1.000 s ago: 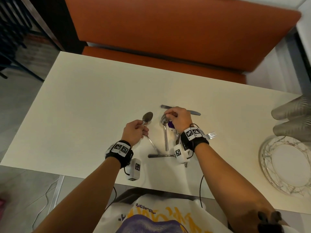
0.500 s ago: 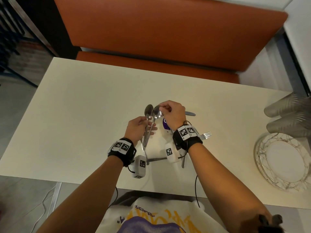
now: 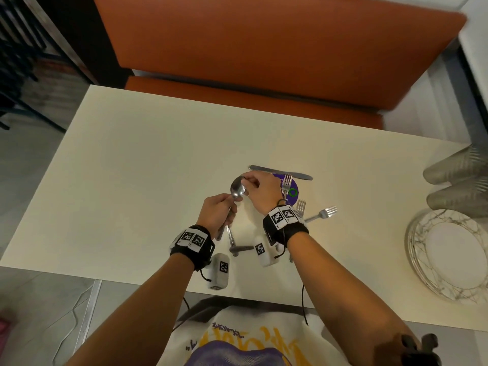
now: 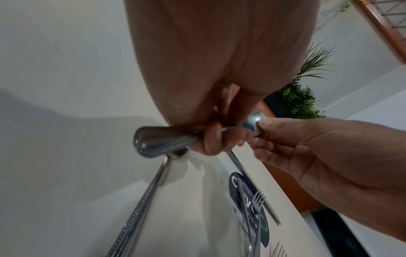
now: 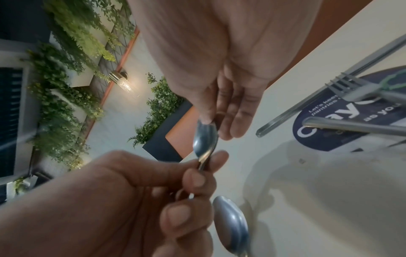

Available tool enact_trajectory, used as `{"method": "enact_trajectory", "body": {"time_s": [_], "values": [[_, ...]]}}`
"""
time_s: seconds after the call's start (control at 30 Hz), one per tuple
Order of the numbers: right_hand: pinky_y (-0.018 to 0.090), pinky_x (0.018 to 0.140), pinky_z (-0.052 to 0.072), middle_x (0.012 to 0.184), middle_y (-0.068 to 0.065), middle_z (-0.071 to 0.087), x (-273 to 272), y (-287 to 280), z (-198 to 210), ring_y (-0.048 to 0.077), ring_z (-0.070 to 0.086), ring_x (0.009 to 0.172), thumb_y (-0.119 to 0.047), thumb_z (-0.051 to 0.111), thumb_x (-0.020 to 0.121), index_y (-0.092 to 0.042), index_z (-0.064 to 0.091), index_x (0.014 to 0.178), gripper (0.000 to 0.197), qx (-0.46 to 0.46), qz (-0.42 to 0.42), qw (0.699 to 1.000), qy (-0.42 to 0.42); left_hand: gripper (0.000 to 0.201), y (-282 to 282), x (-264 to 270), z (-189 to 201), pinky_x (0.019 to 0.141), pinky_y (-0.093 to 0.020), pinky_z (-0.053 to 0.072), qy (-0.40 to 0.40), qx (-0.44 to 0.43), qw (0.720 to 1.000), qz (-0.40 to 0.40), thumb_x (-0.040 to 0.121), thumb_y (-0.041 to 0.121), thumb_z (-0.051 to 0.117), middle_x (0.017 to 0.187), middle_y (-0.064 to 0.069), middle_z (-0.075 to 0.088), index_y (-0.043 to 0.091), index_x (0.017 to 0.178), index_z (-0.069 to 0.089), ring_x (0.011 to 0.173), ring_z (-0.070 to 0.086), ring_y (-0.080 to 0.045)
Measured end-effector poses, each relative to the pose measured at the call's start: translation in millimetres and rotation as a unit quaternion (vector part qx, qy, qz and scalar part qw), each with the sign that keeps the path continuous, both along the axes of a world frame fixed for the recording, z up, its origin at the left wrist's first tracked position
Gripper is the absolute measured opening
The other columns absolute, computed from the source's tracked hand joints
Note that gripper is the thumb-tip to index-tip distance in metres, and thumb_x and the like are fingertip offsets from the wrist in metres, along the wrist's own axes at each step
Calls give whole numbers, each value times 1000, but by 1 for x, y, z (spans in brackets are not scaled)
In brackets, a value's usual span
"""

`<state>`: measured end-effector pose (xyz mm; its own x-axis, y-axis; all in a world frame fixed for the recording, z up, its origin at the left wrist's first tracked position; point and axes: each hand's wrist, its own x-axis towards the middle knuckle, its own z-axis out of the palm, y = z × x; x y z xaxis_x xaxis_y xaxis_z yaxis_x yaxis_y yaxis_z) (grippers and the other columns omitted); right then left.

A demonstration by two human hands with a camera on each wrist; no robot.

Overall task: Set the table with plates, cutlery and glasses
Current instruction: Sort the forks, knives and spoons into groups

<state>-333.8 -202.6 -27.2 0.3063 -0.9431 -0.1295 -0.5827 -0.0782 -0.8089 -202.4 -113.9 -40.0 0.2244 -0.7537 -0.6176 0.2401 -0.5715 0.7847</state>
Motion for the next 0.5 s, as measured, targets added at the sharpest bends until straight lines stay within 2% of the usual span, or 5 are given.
{"method": "enact_trajectory", "body": {"time_s": [0.07,0.13,0.23,0.33,0.5], "values": [[22,80,53,96,1,75,-5,-4,1,13,68,85,-23,62,97,-14,74,108,18,0,-13,1000,-18,28,-1,0,-1,51,-27,36,-2,2,1000,-1,106,8,49,67,-5,55,-1,102,75,52,43,-15],[25,81,53,99,4,72,-18,-13,-3,15,65,87,-18,61,97,-13,73,107,16,-21,-52,998,10,29,-3,1,-2,50,-24,35,-3,2,1000,2,106,7,48,67,-4,54,-1,100,75,52,43,-14],[41,94,53,112,8,62,-49,-27,-15,26,60,106,-16,65,91,-20,70,108,18,-16,-66,982,177,29,-6,4,-3,50,-24,35,-10,-1,1000,1,106,8,48,67,-3,55,0,100,75,52,43,-13],[45,102,43,128,10,54,-73,-27,-24,31,46,124,-22,66,90,-25,68,110,20,15,-7,942,334,29,-9,6,-4,47,-23,35,-11,-3,1000,-3,106,8,47,68,-4,55,1,100,75,52,43,-13],[41,99,37,119,5,61,-96,-17,-31,28,49,115,-25,65,92,-24,65,110,19,12,24,927,374,29,-9,5,-6,47,-22,35,-4,-3,1000,-8,106,9,47,68,-4,55,0,103,74,53,43,-13]]}}
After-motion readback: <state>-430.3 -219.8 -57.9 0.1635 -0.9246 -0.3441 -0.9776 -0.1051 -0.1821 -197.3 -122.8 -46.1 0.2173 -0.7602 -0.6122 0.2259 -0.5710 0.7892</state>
